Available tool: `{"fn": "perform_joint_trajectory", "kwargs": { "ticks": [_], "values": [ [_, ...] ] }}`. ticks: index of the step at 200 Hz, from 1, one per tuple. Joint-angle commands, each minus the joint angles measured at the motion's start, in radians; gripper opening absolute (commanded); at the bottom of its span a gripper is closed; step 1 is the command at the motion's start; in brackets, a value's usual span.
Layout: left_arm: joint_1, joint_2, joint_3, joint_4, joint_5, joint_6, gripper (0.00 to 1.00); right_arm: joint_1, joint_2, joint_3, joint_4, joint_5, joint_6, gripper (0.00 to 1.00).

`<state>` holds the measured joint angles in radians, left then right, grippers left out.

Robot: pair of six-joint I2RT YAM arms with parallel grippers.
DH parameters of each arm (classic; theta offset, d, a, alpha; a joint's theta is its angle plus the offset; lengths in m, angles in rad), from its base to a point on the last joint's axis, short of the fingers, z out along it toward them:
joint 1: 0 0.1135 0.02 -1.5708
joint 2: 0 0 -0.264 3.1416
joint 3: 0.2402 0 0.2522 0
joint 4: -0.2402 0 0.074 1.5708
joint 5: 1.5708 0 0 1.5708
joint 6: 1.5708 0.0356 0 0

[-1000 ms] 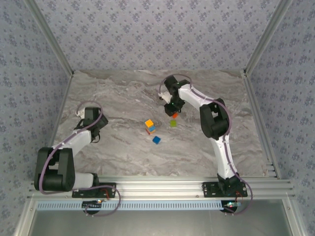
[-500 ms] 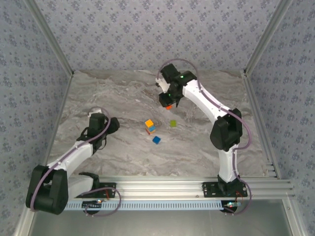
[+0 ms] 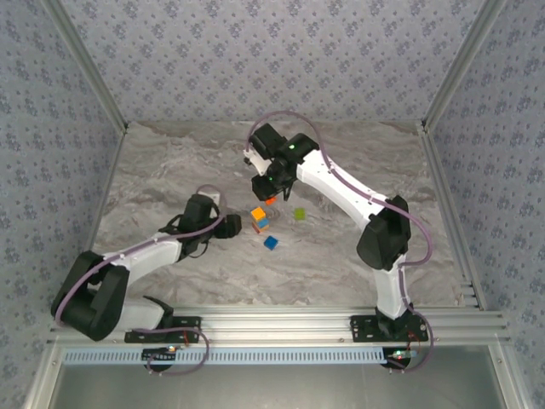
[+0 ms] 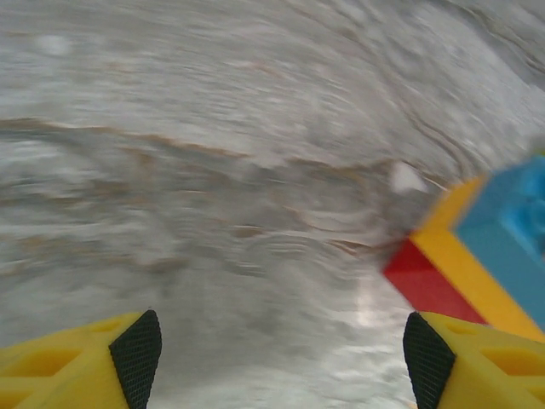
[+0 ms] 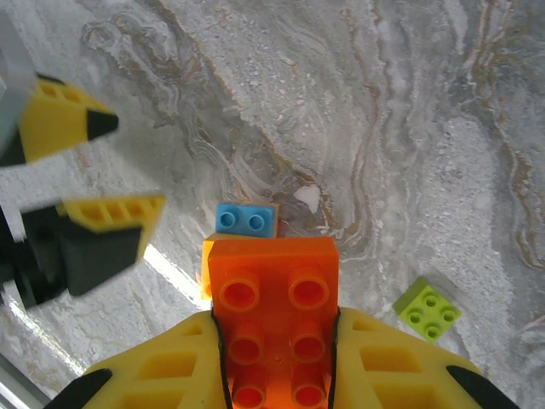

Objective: Assemble a carrot with lego

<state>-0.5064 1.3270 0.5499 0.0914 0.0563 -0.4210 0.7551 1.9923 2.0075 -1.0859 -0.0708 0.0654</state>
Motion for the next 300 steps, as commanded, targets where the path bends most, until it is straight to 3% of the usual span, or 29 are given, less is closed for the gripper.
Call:
{"fn": "perform_joint_trajectory", "kwargs": {
  "ticks": [1, 46, 158, 300],
  "values": [
    [-0.059, 0.014, 0.035, -0.016, 0.030, 0.057, 0.78, -0.017, -0.071, -0.006, -0.037, 0.032, 0.024, 0.29],
    [-0.137, 0.011, 0.031, -0.055, 0.022, 0.057, 0.78, -0.037, -0.095, -0.045, -0.019, 0.030, 0.019, 0.29],
    [-0.170, 0.162, 0.105, -0.030, 0.025, 0.074, 0.77, -0.050, -0.092, -0.083, 0.011, 0.022, 0.013, 0.29],
    [-0.205, 0.247, 0.191, -0.022, 0.022, 0.072, 0.77, -0.042, -0.095, -0.118, 0.030, 0.018, 0.008, 0.29]
  ]
}}
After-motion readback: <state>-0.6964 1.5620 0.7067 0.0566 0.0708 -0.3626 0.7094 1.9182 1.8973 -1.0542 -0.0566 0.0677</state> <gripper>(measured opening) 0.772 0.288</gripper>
